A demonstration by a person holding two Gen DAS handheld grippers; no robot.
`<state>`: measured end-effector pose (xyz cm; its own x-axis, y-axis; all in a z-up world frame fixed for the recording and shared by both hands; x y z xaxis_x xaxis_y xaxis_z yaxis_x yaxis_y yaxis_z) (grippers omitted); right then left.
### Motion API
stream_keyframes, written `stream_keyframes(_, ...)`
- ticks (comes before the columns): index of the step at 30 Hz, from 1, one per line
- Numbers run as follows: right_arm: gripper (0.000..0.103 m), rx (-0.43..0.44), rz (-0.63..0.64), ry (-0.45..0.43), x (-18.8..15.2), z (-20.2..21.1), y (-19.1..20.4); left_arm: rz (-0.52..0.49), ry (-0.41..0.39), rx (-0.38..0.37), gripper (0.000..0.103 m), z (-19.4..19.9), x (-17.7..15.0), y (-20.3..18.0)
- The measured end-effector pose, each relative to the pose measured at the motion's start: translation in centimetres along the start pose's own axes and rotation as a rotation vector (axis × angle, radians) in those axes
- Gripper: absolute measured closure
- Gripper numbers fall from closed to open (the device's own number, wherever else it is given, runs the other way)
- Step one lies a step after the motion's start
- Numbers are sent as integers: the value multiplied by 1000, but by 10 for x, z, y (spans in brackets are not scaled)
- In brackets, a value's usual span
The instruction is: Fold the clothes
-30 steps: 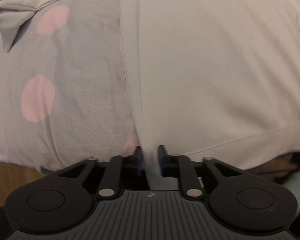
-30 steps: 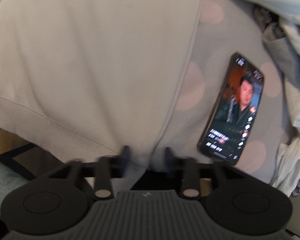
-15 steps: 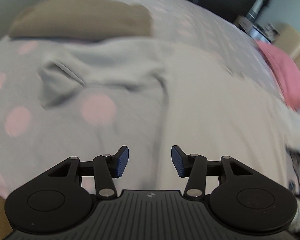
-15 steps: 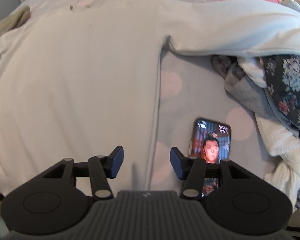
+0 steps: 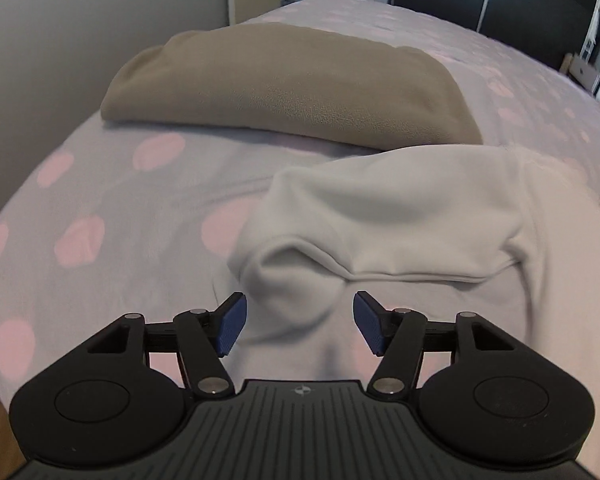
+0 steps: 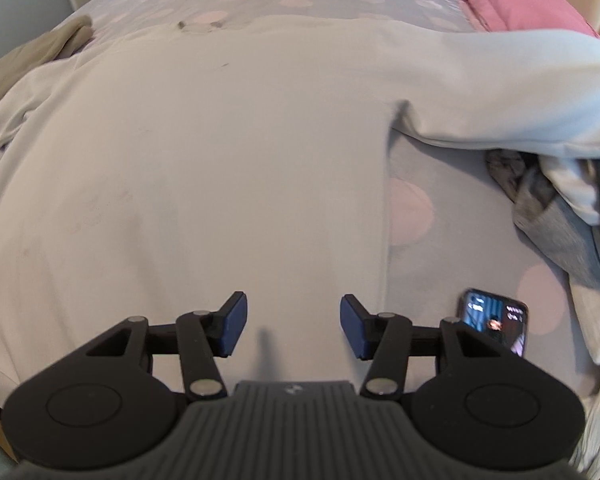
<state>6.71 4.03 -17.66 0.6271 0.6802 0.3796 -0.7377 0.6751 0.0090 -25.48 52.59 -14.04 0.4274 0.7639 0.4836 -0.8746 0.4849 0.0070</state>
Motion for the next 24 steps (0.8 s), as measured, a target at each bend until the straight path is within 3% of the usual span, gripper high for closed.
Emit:
stream_keyframes(4, 48, -6, 25, 18, 4, -8, 7, -26, -12, 68, 46, -15, 3, 6)
stream_keyframes(6, 48, -9, 26, 29, 5, -11, 7, -18, -17, 46, 62, -18, 4, 9)
stream_keyframes(7, 48, -10, 23, 34, 5, -13, 7, -13, -21, 36, 79, -19, 5, 11)
stream_keyframes(9, 48, -12, 17, 43, 5, -15, 6, -13, -68, 50, 87, -10, 9, 10)
stream_keyframes(10, 48, -14, 15, 44, 5, -16, 6, -31, -121, 60, 92, 2, 11, 5)
stream_keyframes(15, 48, -20, 20, 34, 6, -14, 8, -126, -383, 107, 96, 60, 20, -23)
stream_keyframes(19, 48, -24, 28, 36, 4, -13, 9, -292, -568, 9, 96, 106, 15, -73)
stream_keyframes(24, 48, -33, 28, 24, 2, -10, 9, -611, -649, -112, 96, 136, -12, -158)
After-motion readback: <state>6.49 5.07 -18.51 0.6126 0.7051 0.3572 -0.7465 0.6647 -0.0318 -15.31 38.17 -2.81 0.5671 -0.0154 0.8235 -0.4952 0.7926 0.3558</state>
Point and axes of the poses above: each gripper's, at about its wrist camera, not at the fingertips, and z roughly against the way its jaws point, y to its left, x to its top, the point moved 2 cm from there along -z, roughly the way its jaws point, and after that the axes turned 6 degrees about y, right-handed, at the moved point
